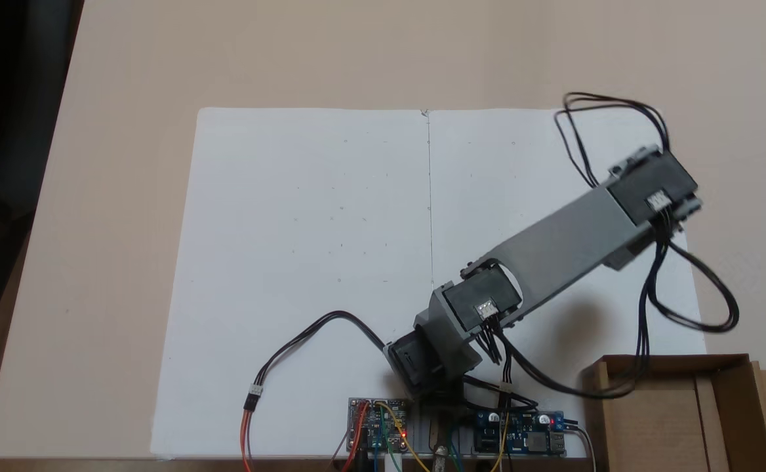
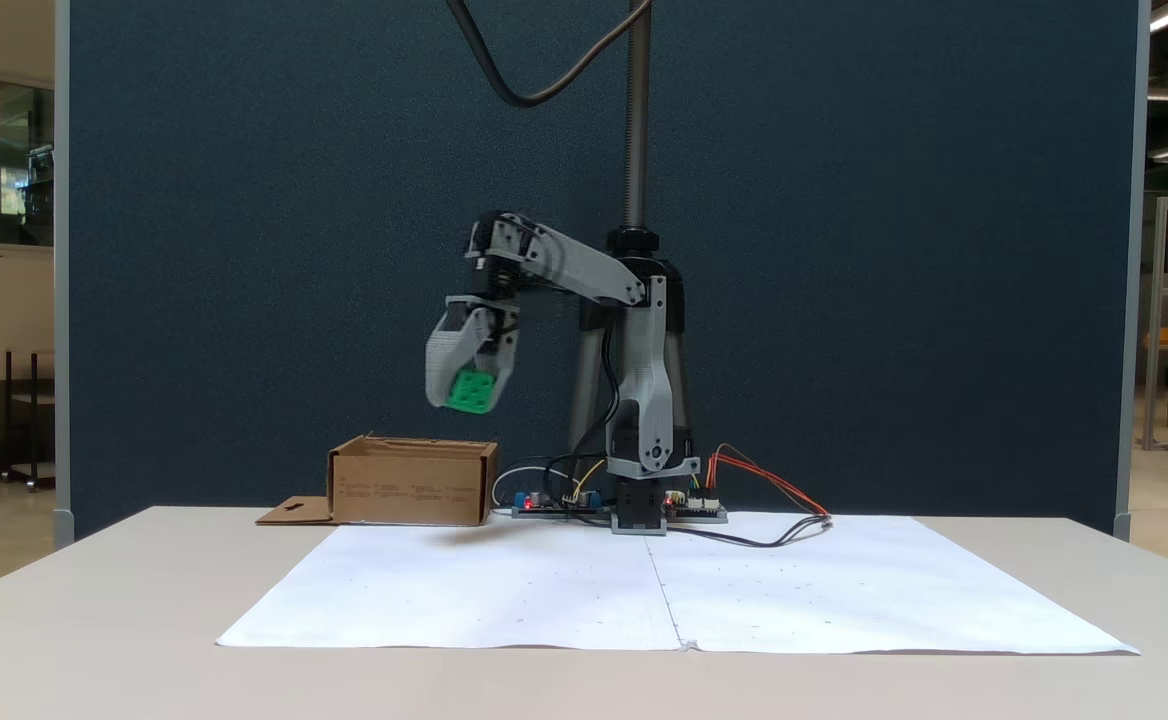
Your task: Grasp a green dice and put it in the bin.
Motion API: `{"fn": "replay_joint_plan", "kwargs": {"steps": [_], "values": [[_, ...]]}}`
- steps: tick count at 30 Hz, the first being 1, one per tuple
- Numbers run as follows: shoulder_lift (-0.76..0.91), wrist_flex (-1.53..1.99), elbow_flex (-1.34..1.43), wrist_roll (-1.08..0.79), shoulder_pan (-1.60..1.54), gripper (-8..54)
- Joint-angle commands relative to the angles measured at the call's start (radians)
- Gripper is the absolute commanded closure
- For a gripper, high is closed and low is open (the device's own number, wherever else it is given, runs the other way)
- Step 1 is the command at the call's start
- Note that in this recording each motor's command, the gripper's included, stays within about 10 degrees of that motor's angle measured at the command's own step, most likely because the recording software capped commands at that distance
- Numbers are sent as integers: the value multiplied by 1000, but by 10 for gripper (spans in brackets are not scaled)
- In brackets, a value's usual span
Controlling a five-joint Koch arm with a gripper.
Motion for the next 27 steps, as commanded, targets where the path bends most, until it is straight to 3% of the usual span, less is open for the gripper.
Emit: {"fn": "replay_joint_plan", "kwargs": {"steps": [1,9,13,26,27], "values": [[38,14,-74,-149,147,339],[21,-104,-72,-192,480,339],[-81,-183,-72,-202,575,340],[-173,-302,-28,-218,675,339],[-173,-299,-28,-216,683,273]]}}
